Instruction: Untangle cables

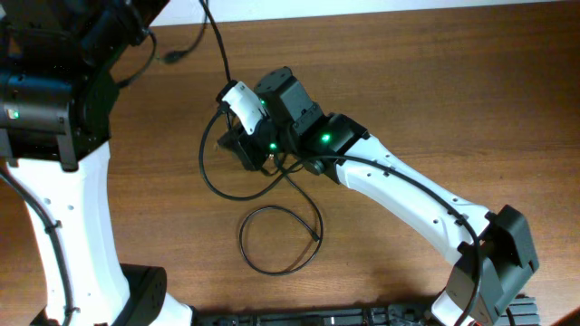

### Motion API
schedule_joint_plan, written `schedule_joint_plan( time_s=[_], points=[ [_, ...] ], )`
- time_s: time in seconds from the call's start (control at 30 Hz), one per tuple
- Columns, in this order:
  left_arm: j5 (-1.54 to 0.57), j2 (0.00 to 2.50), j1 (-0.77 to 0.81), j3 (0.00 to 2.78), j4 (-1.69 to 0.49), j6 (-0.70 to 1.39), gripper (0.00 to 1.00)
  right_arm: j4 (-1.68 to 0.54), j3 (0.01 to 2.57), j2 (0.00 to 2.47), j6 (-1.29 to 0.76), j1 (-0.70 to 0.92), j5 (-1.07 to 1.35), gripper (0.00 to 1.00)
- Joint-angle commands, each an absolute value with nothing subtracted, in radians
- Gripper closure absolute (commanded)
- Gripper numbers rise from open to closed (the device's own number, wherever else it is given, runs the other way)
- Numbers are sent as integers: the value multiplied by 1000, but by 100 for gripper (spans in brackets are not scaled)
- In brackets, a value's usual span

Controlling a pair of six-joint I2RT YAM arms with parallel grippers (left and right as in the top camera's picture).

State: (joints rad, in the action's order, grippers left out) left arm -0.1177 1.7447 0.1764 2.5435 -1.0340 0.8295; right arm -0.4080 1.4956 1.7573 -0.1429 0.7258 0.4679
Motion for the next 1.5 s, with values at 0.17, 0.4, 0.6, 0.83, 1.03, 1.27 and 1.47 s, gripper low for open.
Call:
schedule_joint_plan(
  time_s=[0.17,0.4,0.6,0.83,1.03,1.27,1.47],
  points=[
    [651,1735,102,2518,-1132,813,100,-772,1504,1747,-514,413,403,96],
    [58,1727,-70,2518,-644,813,100,-926,1454,1748,-507,241,324,96],
    [-4,1721,-69,2518,-247,813,100,-846,1340,1758,-514,242,326,96],
    [139,1722,-69,2518,-262,813,100,-792,1266,1759,-514,242,328,96],
    [262,1785,-73,2518,-393,650,100,-811,1266,1759,-514,249,332,80],
    [301,1958,-103,2518,-226,390,100,-810,1266,1759,-514,361,329,11],
    [381,2141,-266,2518,-101,387,100,-785,1266,1759,-514,406,297,0]
  ],
)
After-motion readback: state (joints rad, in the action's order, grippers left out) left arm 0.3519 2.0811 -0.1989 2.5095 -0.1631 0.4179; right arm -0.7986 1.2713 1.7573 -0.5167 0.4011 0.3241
